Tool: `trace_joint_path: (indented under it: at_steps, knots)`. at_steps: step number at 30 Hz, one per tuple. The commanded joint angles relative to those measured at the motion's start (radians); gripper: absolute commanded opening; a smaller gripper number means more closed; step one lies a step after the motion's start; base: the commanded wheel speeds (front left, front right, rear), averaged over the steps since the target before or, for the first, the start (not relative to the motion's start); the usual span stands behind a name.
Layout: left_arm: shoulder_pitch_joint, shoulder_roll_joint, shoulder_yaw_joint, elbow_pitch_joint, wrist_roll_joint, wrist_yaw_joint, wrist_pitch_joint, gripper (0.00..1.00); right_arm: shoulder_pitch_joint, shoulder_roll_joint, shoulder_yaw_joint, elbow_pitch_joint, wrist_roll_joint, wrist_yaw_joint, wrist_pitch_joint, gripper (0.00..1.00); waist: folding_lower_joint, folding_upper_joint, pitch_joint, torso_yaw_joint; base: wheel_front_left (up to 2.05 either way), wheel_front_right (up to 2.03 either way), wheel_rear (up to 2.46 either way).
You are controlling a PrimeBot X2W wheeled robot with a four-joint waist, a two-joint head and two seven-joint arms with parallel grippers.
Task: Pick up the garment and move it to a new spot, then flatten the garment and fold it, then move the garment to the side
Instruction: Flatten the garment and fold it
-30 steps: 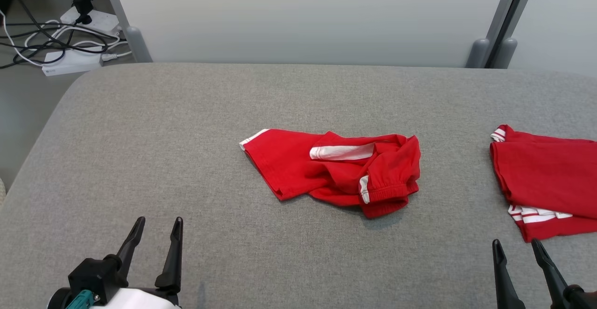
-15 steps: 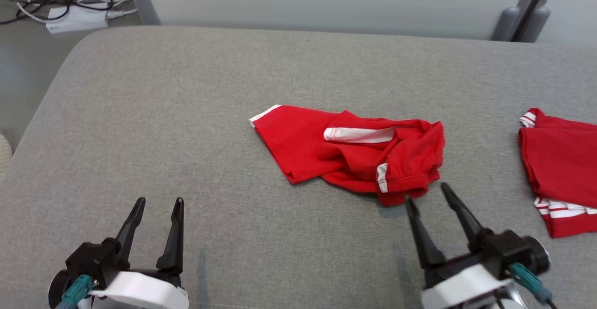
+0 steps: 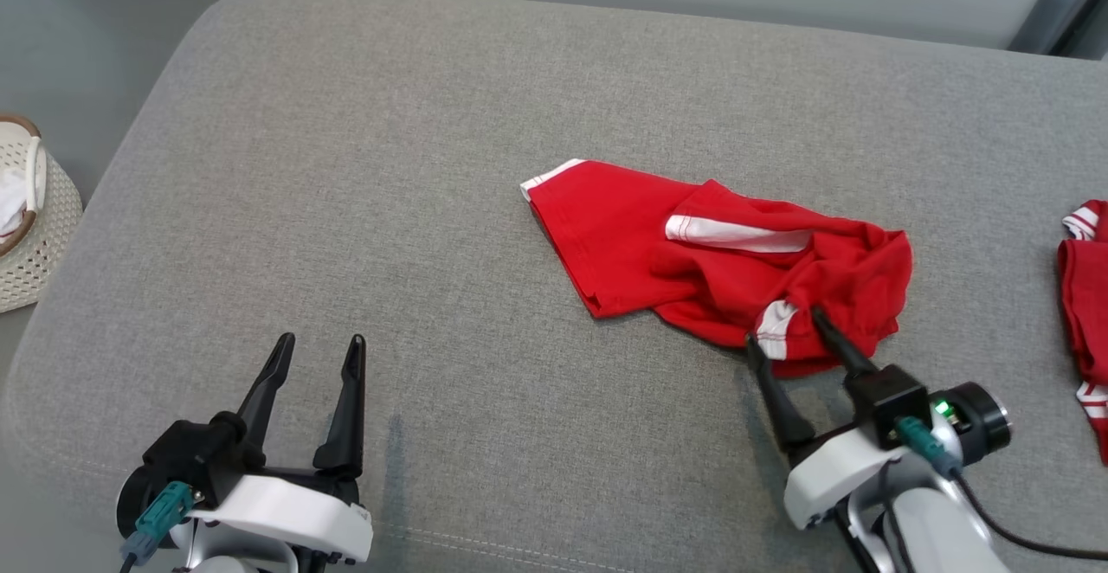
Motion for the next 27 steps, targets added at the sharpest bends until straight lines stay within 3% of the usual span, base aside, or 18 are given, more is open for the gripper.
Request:
trace_joint_path:
  at_steps: [1,2,4,16,27]
  knots:
    - [-0.055,0.017,0.043,-0.016,0.016,-0.007,-0.012,1.00,-0.034,0.000,0.010,-0.012,-0.008,0.000,-0.012,1.00,0.0000,0.0000,0.005,0.002,0.00,0.00,0.00]
    - [-0.058,0.014,0.043,-0.014,0.018,-0.010,-0.012,1.00,-0.041,0.000,-0.003,-0.005,-0.006,0.000,-0.012,0.62,0.0000,0.0000,0.006,0.003,0.00,0.00,0.00]
    - [-0.062,0.009,0.044,-0.010,0.024,-0.014,-0.012,1.00,-0.045,0.000,-0.035,-0.012,0.001,0.000,-0.013,0.01,0.0000,0.0000,0.009,0.005,0.00,0.00,0.00]
    - [-0.055,-0.013,0.076,-0.005,0.046,-0.029,-0.013,1.00,0.018,-0.011,-0.180,-0.173,0.137,0.000,-0.013,0.00,0.0000,0.0000,0.024,-0.043,0.00,0.00,0.00]
    - [-0.074,-0.020,0.073,0.011,0.065,-0.057,-0.013,1.00,-0.067,-0.119,-0.302,0.030,0.261,0.000,-0.005,0.00,0.0000,0.0000,0.036,-0.044,0.00,0.00,0.00]
